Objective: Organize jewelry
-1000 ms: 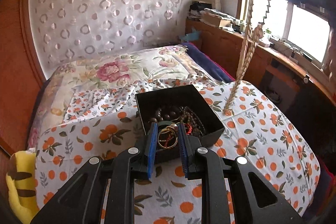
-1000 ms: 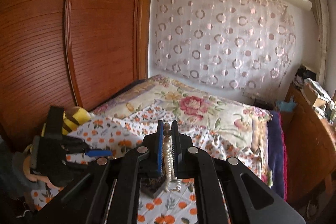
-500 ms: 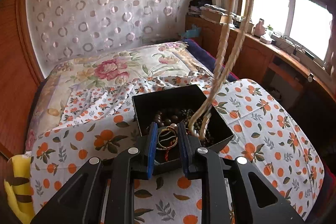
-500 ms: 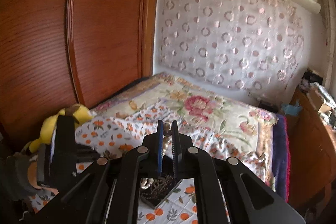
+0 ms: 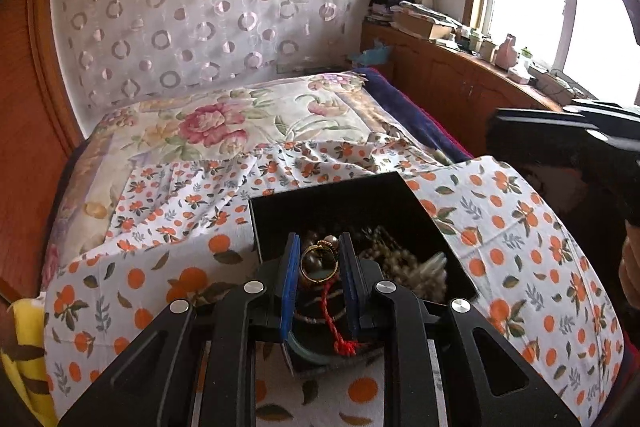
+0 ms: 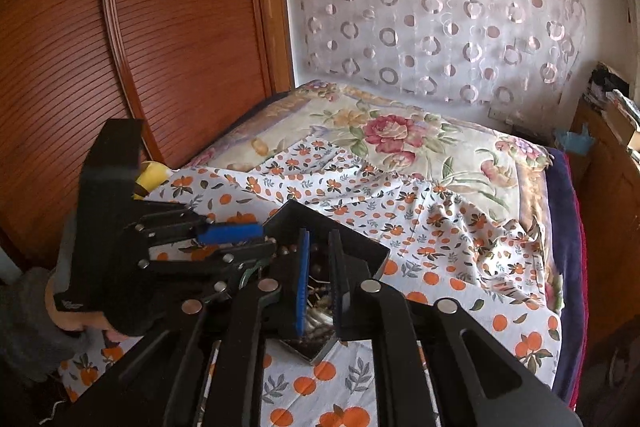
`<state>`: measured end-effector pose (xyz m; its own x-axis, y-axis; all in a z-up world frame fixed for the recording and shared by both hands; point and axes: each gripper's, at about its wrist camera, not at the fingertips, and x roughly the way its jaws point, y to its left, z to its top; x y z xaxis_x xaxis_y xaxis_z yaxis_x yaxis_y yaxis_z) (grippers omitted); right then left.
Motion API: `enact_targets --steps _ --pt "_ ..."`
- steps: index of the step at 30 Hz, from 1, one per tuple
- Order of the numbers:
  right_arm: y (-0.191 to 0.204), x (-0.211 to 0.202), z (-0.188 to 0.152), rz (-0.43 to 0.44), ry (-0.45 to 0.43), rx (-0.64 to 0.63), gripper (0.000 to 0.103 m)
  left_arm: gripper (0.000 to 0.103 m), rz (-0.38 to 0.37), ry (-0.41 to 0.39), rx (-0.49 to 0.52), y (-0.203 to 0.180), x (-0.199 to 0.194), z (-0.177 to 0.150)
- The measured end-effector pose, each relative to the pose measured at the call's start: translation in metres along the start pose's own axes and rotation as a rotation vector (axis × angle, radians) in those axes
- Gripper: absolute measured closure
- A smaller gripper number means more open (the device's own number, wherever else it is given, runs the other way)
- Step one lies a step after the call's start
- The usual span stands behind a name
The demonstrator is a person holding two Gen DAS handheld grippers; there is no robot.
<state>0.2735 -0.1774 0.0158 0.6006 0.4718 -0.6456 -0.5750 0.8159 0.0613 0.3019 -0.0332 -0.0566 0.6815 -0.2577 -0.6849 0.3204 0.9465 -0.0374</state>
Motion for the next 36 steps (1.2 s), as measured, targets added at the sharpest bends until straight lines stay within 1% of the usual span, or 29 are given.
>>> enact_targets --steps 1,5,8,14,15,16,17,20,22,24,25,26,27,28,31,33,35,36 --pt "0.0 -0.002 -0.001 -0.001 -0.004 0.001 0.083 0.084 0.001 0.003 -0.003 0.0 0.003 0.002" --pt "-0.007 -0.008 -0.007 -0.007 -0.009 0.007 0.082 0.084 0.005 0.008 -0.005 0.0 0.011 0.006" --pt "-0.011 -0.012 -0.018 -0.014 -0.007 0.023 0.082 0.084 0.011 0.009 -0.01 0.0 0.014 0.008" --pt "-0.016 -0.017 -0.042 -0.028 0.004 0.067 0.082 0.083 0.034 0.002 -0.024 0.0 0.008 0.007" --pt "-0.016 -0.019 -0.045 -0.031 0.002 0.074 0.082 0.079 0.035 0.0 -0.024 -0.001 0.006 0.006" --pt "-0.016 -0.02 -0.049 -0.033 -0.001 0.082 0.082 0.068 0.038 -0.004 -0.025 -0.003 0.002 0.005" --pt "-0.015 -0.021 -0.051 -0.034 -0.004 0.09 0.082 0.063 0.045 -0.01 -0.024 -0.004 -0.002 0.003" --pt "-0.012 -0.029 -0.061 -0.04 -0.023 0.107 0.082 0.057 0.056 -0.022 -0.023 -0.008 -0.016 -0.003" --pt "-0.008 -0.037 -0.07 -0.041 -0.039 0.122 0.082 0.038 0.071 -0.041 -0.035 -0.011 -0.032 -0.011" --pt "-0.004 -0.044 -0.077 -0.043 -0.047 0.139 0.082 0.03 0.108 -0.061 -0.031 -0.015 -0.047 -0.02" --pt "0.0 -0.049 -0.081 -0.047 -0.052 0.145 0.081 0.027 0.134 -0.071 -0.027 -0.017 -0.057 -0.025" --pt "0.004 -0.055 -0.086 -0.05 -0.061 0.15 0.075 0.024 0.146 -0.078 -0.027 -0.019 -0.064 -0.029" --pt "0.006 -0.06 -0.087 -0.052 -0.07 0.152 0.071 0.017 0.156 -0.089 -0.031 -0.021 -0.075 -0.034" --pt "0.01 -0.067 -0.09 -0.055 -0.083 0.154 0.063 0.012 0.167 -0.104 -0.037 -0.022 -0.087 -0.04" --pt "0.021 -0.086 -0.098 -0.074 -0.116 0.158 0.059 0.008 0.181 -0.128 -0.057 -0.026 -0.118 -0.054" --pt "0.028 -0.1 -0.102 -0.093 -0.143 0.159 0.052 0.007 0.183 -0.14 -0.064 -0.029 -0.137 -0.062" --pt "0.034 -0.113 -0.106 -0.119 -0.174 0.16 0.035 0.007 0.2 -0.15 -0.075 -0.03 -0.153 -0.07" --pt "0.039 -0.121 -0.109 -0.136 -0.193 0.162 0.032 0.007 0.21 -0.155 -0.081 -0.032 -0.163 -0.076"
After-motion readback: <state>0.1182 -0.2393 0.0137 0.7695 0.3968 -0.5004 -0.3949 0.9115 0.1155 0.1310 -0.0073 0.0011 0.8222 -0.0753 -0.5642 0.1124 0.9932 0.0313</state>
